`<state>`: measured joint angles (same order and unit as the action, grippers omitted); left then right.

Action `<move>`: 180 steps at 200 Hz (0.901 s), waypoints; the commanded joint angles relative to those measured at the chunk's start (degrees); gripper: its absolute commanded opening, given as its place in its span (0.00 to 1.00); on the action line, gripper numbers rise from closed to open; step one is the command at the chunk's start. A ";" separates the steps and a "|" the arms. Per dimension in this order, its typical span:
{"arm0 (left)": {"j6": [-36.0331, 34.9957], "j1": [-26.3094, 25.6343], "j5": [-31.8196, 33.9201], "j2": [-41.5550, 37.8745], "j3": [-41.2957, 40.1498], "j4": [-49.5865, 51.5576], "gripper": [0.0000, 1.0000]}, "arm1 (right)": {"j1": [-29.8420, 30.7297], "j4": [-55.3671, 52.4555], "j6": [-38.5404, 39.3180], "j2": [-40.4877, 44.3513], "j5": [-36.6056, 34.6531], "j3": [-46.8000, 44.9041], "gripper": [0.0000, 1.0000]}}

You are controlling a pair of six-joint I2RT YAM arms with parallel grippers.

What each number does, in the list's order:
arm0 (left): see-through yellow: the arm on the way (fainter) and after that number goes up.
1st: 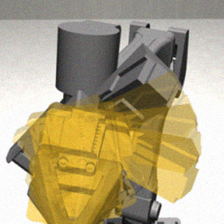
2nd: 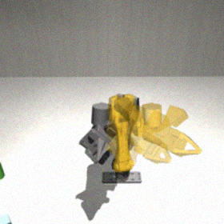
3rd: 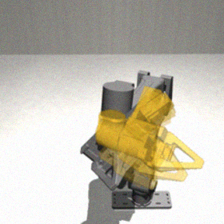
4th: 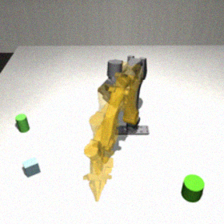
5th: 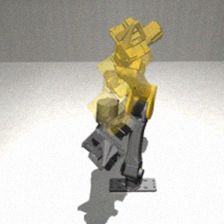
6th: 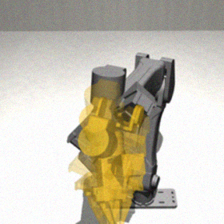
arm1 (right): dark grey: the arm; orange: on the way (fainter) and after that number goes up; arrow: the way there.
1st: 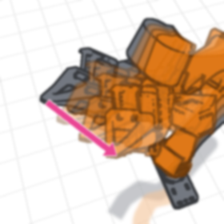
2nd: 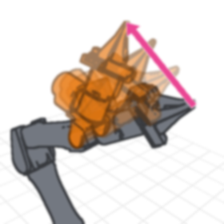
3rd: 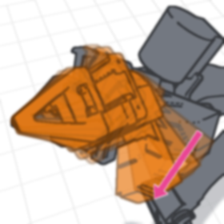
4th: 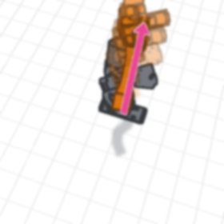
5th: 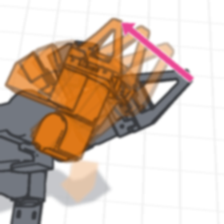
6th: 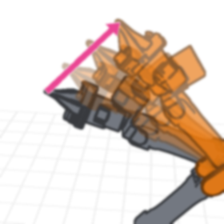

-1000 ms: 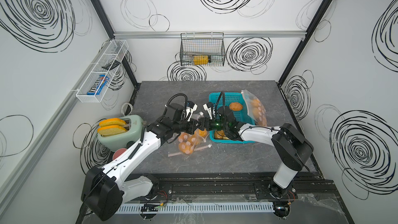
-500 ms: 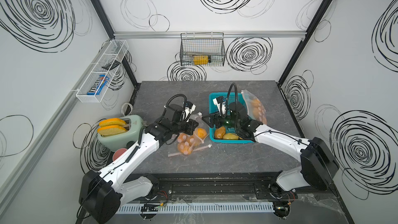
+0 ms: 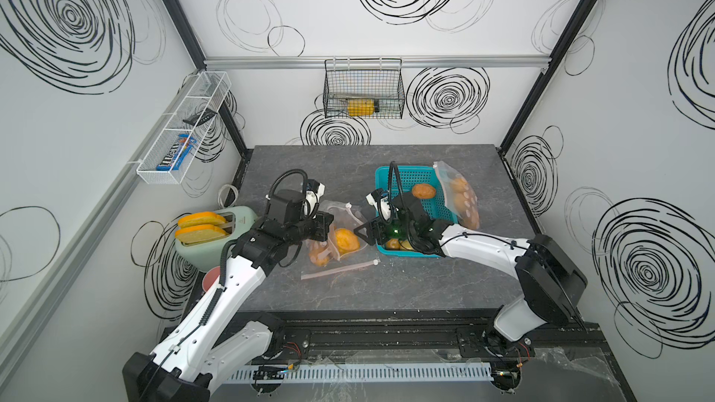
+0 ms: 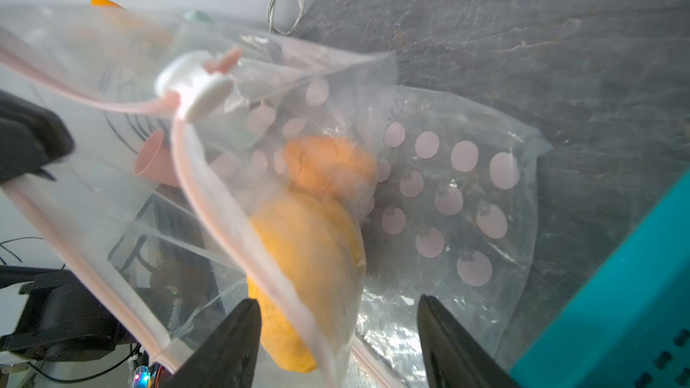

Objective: Put the potatoes into a zipper bag and zip it
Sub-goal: Adjust the zipper food storage bag in the zipper food storage bag.

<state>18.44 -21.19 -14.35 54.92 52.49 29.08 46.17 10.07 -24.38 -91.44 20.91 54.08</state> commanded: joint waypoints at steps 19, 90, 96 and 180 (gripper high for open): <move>0.63 0.54 -1.38 -1.67 -0.70 -1.84 0.00 | 3.10 -5.06 -0.38 -0.26 -0.42 2.48 0.58; 2.13 1.48 -2.00 -3.85 -3.18 -3.21 0.00 | 5.54 -4.27 -5.13 1.48 -0.49 -1.35 0.21; 2.11 1.49 -2.12 -3.92 -3.31 -3.07 0.00 | 5.83 -4.36 -5.30 2.12 -0.31 -1.30 0.14; 3.54 1.45 -14.26 3.04 0.18 0.01 0.09 | -5.10 -6.12 -24.16 -1.23 19.62 13.15 0.00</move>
<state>20.99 -20.16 -23.35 54.00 49.28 28.64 47.09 3.18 -36.95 -88.86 29.89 60.84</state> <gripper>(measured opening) 0.079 0.048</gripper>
